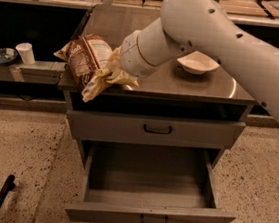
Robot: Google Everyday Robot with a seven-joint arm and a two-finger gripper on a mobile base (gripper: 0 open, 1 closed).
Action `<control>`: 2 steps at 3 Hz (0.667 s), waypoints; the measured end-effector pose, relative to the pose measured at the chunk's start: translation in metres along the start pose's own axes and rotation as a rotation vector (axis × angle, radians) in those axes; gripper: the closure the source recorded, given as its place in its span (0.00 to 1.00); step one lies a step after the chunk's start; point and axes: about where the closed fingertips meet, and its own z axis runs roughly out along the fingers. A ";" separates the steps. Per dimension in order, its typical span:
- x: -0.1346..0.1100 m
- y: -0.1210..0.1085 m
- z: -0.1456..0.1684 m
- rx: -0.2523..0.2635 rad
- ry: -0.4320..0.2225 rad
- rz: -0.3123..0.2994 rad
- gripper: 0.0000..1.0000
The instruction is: Place brown chip bag into middle drawer
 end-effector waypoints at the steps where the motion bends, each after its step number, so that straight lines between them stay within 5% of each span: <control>1: -0.049 0.000 -0.052 0.086 -0.068 -0.133 1.00; 2: -0.087 0.009 -0.114 0.140 -0.187 -0.230 1.00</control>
Offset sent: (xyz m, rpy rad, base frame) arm -0.1801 -0.0589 0.1910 0.2795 -0.3330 0.5333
